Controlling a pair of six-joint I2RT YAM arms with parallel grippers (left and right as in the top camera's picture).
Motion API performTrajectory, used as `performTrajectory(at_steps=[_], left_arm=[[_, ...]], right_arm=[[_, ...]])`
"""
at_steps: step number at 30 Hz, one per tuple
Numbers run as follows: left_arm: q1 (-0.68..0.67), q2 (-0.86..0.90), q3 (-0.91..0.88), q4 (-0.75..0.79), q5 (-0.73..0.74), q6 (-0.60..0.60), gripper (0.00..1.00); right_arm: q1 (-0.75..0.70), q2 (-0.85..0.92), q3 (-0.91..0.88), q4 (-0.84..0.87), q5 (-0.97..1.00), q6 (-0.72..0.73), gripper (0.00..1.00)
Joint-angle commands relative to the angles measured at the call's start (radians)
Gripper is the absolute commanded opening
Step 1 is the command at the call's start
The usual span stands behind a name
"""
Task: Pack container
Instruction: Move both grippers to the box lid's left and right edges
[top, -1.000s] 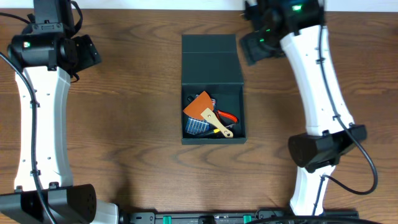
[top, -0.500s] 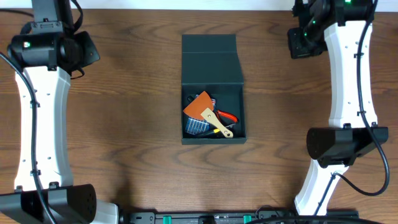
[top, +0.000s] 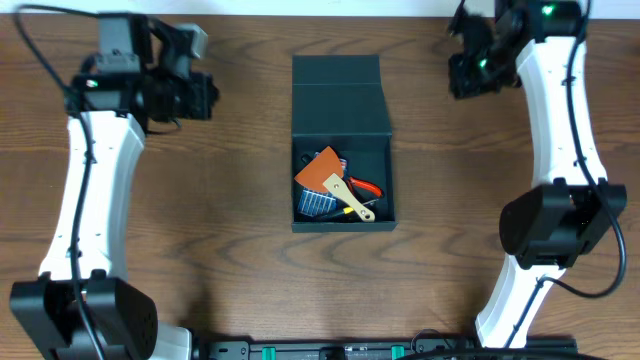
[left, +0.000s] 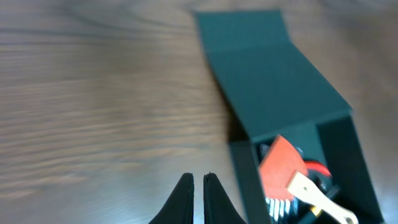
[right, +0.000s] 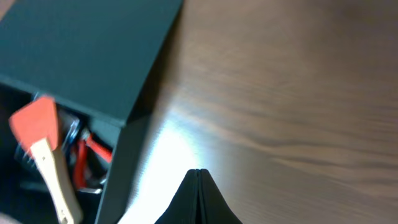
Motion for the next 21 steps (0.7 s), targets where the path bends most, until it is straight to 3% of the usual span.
performTrajectory(at_steps=[1, 7, 14, 21], left_arm=[[0.009, 0.024, -0.086, 0.039, 0.233, 0.125, 0.06], [0.036, 0.201, -0.112, 0.087, 0.546, 0.134, 0.06], [0.032, 0.39, -0.112, 0.114, 0.646, 0.135, 0.06], [0.032, 0.44, -0.111, 0.157, 0.67, 0.141, 0.05]], right_arm=[[-0.028, -0.013, -0.148, 0.061, -0.215, -0.081, 0.01], [-0.062, -0.013, -0.34, 0.185, -0.397, -0.081, 0.01], [-0.082, -0.013, -0.422, 0.226, -0.437, -0.082, 0.01], [-0.108, -0.013, -0.496, 0.306, -0.612, -0.092, 0.02]])
